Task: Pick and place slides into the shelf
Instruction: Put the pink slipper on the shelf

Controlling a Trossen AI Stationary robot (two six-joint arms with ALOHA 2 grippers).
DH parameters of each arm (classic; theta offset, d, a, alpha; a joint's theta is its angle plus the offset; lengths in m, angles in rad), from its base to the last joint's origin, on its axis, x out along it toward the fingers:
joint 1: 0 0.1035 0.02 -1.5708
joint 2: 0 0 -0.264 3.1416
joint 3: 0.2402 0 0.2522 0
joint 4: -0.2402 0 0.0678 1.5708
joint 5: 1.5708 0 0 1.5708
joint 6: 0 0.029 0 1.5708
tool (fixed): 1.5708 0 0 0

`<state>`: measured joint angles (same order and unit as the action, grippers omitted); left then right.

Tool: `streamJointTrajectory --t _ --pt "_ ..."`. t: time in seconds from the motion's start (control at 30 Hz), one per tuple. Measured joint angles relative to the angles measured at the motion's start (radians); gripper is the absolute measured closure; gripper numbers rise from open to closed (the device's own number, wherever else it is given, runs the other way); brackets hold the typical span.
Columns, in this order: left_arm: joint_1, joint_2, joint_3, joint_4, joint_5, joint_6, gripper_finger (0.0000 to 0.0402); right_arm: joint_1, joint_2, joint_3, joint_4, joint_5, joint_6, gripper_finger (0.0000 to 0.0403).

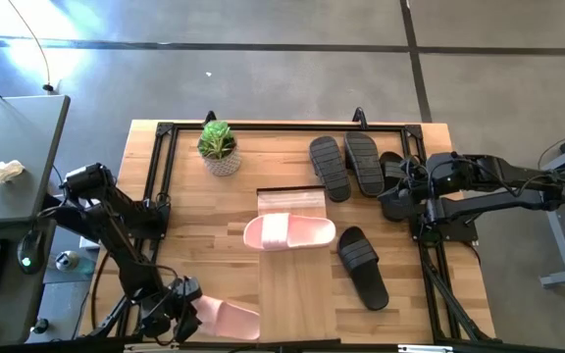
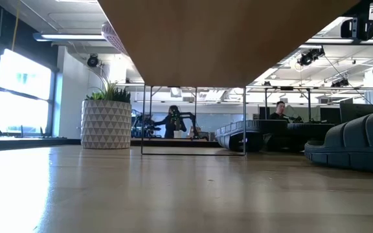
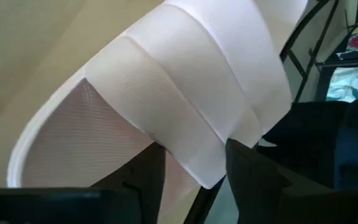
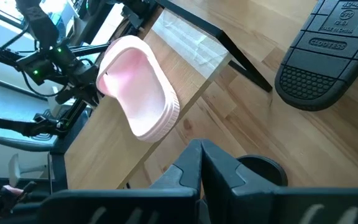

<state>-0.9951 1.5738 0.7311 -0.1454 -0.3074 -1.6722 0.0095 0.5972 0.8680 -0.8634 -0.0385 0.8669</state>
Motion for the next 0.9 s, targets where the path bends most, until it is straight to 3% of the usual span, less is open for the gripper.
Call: streamJointTrajectory --t 0.33,0.73,0.9 --pt "0.000 0.014 0.000 0.024 -0.003 0.024 0.0392 0.000 0.000 0.000 0.000 0.000 -0.003 0.0402" --pt "0.000 0.014 0.000 0.036 0.001 0.009 0.0392 0.000 0.000 0.000 0.000 0.000 -0.003 0.0402" --pt "0.000 0.014 0.000 0.024 0.006 -0.091 0.0389 0.000 0.000 0.000 0.000 -0.012 -0.003 0.0402"
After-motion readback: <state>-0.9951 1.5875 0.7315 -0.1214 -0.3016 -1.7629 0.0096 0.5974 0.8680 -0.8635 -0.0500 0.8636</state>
